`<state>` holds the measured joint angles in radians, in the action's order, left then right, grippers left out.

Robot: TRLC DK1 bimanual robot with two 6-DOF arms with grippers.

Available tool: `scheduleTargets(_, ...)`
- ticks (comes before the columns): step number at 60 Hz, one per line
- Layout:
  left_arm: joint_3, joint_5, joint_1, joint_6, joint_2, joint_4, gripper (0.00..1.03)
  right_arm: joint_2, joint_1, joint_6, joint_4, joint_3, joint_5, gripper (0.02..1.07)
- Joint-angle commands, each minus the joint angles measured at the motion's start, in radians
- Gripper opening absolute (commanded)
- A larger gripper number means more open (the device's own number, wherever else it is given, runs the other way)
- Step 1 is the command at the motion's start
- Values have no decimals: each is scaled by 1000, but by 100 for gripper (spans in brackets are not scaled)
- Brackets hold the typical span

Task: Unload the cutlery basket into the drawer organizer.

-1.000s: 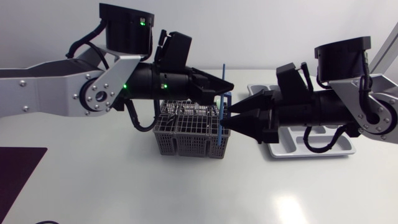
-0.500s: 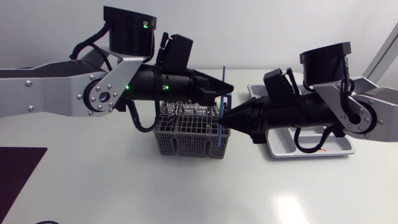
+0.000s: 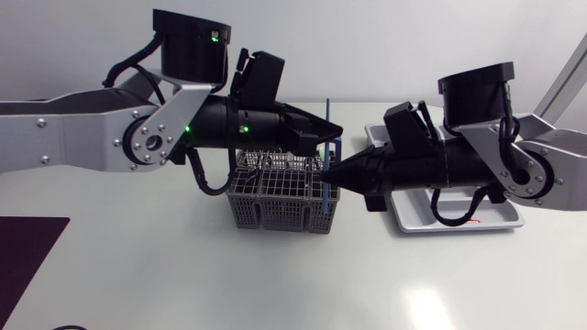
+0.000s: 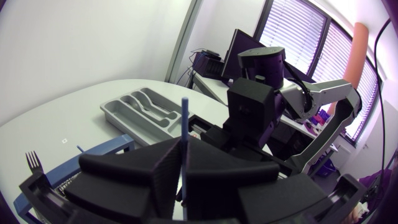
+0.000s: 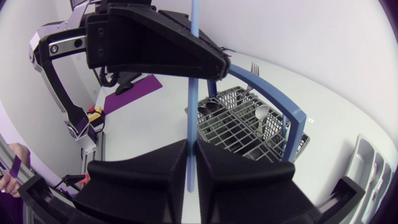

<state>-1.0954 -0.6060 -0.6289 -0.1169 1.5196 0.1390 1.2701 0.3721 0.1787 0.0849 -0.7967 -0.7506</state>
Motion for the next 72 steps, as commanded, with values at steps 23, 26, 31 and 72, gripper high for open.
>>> scheduleTargets(23,-123,-8,172,-12,-91,-102,82,-160,-134,130,154,90,4,12)
scheduleTargets(26,-123,-8,199,8,-105,-115,82,-181,-179,159,182,97,-7,12)
scheduleTargets(31,-115,-6,235,36,-124,-136,82,-204,-254,202,214,116,-36,12)
scheduleTargets(72,-98,315,204,602,-128,-530,82,146,-570,134,88,31,135,11)
